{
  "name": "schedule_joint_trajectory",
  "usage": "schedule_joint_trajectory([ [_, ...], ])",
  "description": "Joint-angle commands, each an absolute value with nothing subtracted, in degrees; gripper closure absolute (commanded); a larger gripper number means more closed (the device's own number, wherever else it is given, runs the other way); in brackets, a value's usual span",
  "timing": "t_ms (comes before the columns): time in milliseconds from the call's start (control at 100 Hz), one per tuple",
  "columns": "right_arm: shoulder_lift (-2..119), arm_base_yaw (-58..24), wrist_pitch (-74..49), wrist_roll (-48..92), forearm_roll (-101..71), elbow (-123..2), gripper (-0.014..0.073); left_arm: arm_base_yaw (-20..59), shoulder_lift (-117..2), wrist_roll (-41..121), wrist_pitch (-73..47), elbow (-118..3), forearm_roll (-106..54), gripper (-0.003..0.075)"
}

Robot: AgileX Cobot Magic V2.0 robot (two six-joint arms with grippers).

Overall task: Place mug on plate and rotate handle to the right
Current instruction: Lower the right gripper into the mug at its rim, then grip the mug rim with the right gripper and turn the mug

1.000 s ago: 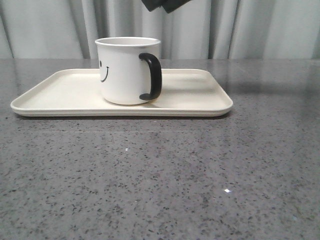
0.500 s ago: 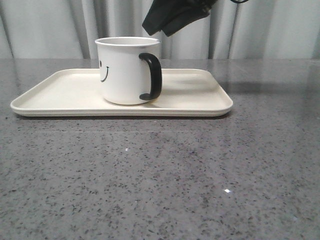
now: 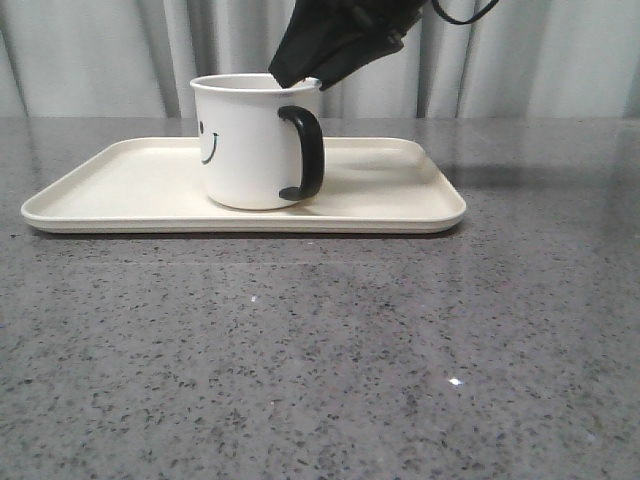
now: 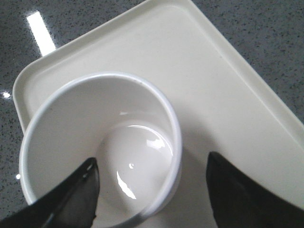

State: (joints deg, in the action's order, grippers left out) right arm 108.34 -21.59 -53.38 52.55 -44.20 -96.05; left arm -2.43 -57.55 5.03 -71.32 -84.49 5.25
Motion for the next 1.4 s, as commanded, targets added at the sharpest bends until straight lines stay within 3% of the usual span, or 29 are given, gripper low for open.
schedule_joint_trajectory([
  [0,105.55,-21.63,-51.61,52.47,-46.25,-97.95,0.0106,-2.51,-56.99,4.48,-67.54,-85.80,4.96,0.0740],
  [770,107.53,-21.68,-51.62,51.87,-45.96,-97.95,0.0110,-2.51,-56.99,4.48,-67.54,-85.80,4.96,0.0740],
  [1030,107.53,-21.68,-51.62,51.92,-45.91,-97.95,0.0316,-2.51,-56.99,4.48,-67.54,-85.80,4.96,0.0740],
  [1280,107.53,-21.68,-51.79,51.92,-45.91,-97.95,0.0396,-2.51,-56.99,4.48,-67.54,-85.80,4.96,0.0740],
  [1390,107.53,-21.68,-51.79,51.92,-45.91,-97.95,0.0475,-2.51,-56.99,4.48,-67.44,-85.80,4.96,0.0740],
])
